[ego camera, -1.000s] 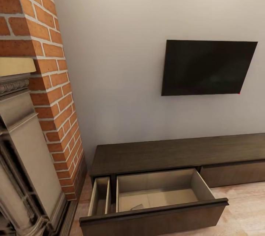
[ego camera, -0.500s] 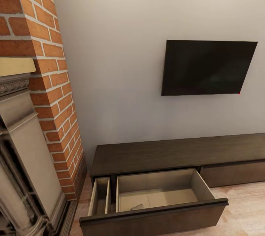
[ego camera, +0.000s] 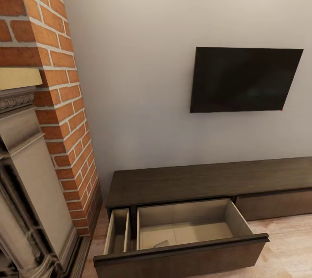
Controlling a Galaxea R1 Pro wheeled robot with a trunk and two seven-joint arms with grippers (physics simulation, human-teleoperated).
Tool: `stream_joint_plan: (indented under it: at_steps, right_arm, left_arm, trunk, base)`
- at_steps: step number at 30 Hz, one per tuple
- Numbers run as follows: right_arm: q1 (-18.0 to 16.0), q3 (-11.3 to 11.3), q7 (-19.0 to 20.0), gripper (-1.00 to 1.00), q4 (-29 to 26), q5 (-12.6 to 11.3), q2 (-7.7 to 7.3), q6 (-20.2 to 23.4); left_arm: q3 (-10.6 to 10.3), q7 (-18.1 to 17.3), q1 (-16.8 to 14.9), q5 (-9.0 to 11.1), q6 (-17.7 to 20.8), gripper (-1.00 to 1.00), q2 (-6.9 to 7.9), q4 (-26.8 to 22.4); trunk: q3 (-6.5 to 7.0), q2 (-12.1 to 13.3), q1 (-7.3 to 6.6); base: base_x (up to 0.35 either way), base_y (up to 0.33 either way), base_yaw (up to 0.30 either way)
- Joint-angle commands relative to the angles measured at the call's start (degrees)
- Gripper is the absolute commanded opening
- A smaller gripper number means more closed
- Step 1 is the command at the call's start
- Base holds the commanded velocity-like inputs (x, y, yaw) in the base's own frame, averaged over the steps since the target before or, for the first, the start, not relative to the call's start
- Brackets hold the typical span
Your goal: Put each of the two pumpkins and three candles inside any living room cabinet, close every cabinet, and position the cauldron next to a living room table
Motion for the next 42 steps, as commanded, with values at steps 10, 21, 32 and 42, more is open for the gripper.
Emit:
stream_joint_plan:
  at_steps: [10, 21, 32, 42]
  right_arm:
    - [-0.03, 0.47, -0.16, 1.0, 0.03, -0.25, 0.14, -1.55]
    - [-0.03, 0.47, -0.16, 1.0, 0.03, -0.25, 0.14, -1.6]
    - [-0.03, 0.34, -0.17, 1.0, 0.03, -0.33, -0.44, -1.54]
    - [-0.03, 0.01, -6.58, 1.0, -6.37, -0.65, -1.24, -0.88]
  left_arm:
    - [-0.45, 0.45, -0.11, 0.16, -0.41, 1.0, 0.04, -0.29]
    - [-0.47, 0.45, -0.1, 0.16, -0.47, 1.0, 0.04, -0.29]
    - [-1.22, 0.54, -0.11, 0.16, 0.23, 1.0, -0.47, -0.34]
    - [-0.6, 0.45, -0.11, -0.43, -2.03, 1.0, -2.64, 0.58]
  trunk:
    - [-0.06, -0.03, 0.0]
    - [-0.06, -0.03, 0.0]
    - [-0.06, -0.03, 0.0]
    - [-0.06, -0.03, 0.0]
  base:
    - [0.0, 0.0, 0.0]
    - [0.0, 0.0, 0.0]
    - [0.0, 0.0, 0.0]
    - [-0.126, 0.0, 0.0]
